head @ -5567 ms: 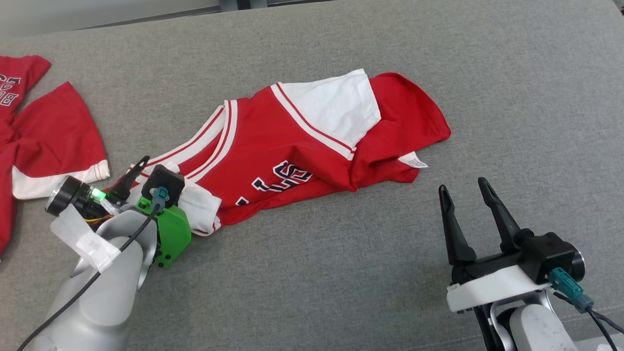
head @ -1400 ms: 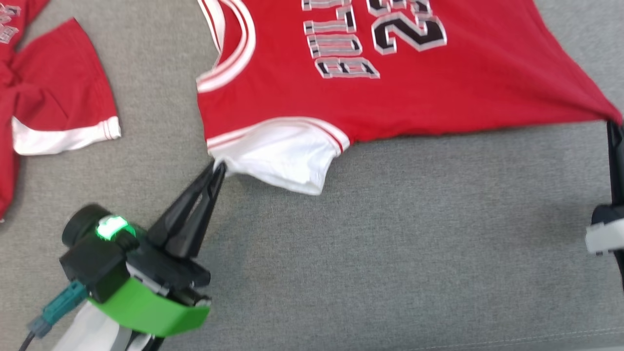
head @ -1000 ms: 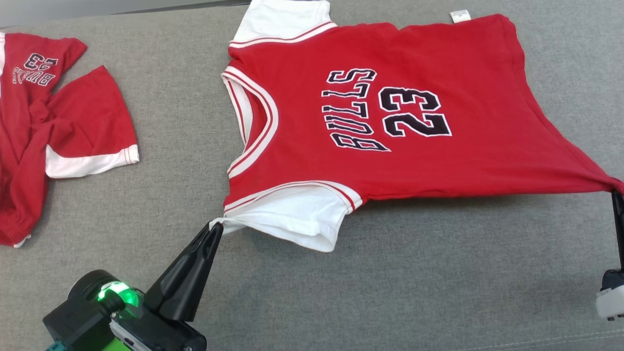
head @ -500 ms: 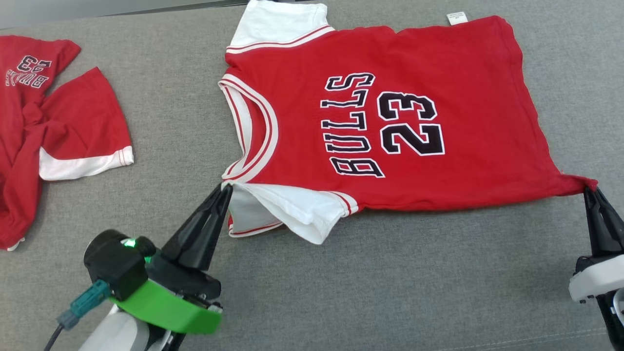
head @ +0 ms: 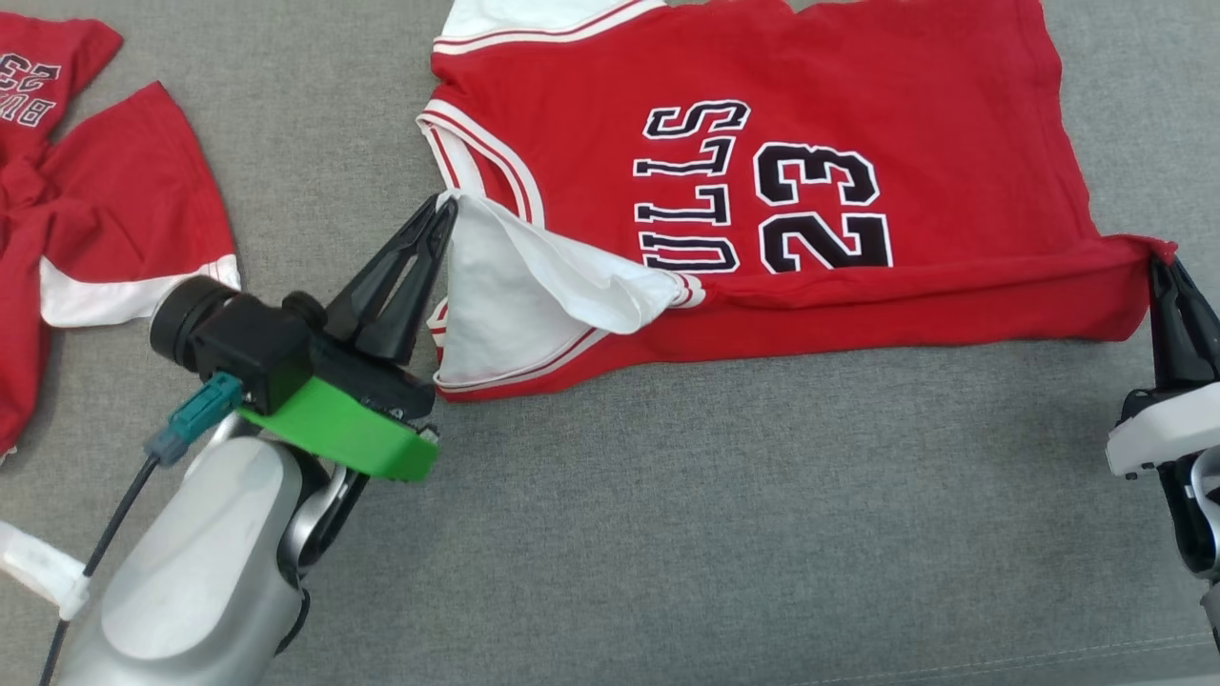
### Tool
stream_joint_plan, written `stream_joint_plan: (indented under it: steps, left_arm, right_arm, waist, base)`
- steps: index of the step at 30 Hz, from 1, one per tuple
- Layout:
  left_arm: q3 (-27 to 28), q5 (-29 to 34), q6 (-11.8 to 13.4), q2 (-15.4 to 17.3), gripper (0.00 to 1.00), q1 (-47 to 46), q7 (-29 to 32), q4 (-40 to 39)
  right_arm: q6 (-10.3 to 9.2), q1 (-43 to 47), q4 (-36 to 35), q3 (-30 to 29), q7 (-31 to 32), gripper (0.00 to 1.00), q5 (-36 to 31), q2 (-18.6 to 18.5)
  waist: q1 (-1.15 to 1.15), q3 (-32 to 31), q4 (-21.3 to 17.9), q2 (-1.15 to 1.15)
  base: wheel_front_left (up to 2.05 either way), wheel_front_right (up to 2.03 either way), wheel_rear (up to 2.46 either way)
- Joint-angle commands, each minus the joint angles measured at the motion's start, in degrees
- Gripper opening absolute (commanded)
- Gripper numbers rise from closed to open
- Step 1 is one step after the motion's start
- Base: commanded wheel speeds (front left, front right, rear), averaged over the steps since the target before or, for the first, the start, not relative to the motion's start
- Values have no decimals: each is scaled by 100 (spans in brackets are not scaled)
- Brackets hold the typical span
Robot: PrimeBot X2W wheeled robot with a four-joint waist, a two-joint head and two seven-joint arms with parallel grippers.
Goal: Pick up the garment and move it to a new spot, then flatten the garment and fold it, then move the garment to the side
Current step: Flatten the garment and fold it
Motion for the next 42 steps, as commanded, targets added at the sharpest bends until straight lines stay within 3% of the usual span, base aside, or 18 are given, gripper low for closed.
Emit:
stream_joint_plan:
  steps: [1, 10, 11, 12, 13, 14, 19, 26, 31, 42]
  left_arm:
    - [-27, 55, -11, -12, 0, -219, -21, 145]
    - [181, 336, -23, -246, 0, -857, -27, 676]
    - [175, 338, -24, -302, 0, -827, -23, 770]
    - [163, 340, -24, -339, 35, -819, -20, 840]
    - [165, 345, -23, -382, 77, -810, -20, 903]
    - [191, 341, -22, -423, 100, -790, -20, 932]
    - [586, 343, -10, -686, 100, -384, -21, 823]
    - [885, -68, 66, -994, 100, 988, -13, 814]
    - [781, -322, 36, -1037, 100, 1443, 185, 1073]
    - [710, -405, 243, -1033, 100, 1086, 789, 1627]
  right_arm:
    - [-10, -127, 52, 19, -16, 0, -32, 8]
    - [-10, -662, 276, 39, -16, 0, -56, 160]
    - [-10, -699, 307, 26, -16, 4, -59, 178]
    - [-10, -724, 329, 13, -16, 77, -61, 192]
    - [-10, -765, 311, -44, -16, 100, -61, 223]
    - [-10, -781, 277, -96, -16, 100, -71, 243]
    - [-10, -477, -342, -483, -16, 100, -241, 414]
    - [-10, 342, -1169, -988, -16, 100, -457, 815]
    - [-10, 620, -1101, -950, -16, 100, -301, 913]
    - [-10, 512, -729, -527, -16, 100, -544, 803]
  waist:
    - [0, 163, 23, 0]
    - [0, 436, -43, 0]
    - [0, 453, -44, 0]
    - [0, 462, -45, 0]
    - [0, 471, -47, 0]
    - [0, 474, -46, 0]
    - [0, 369, -23, 0]
    - [0, 32, -9, 0]
    - [0, -87, 10, 0]
    - [0, -70, -153, 0]
  base:
    - [0, 0, 0]
    - [0, 0, 0]
    - [0, 0, 0]
    - [0, 0, 0]
    - [0, 0, 0]
    - [0, 0, 0]
    - [0, 0, 0]
    - [0, 0, 0]
    - [0, 0, 0]
    - [0, 0, 0]
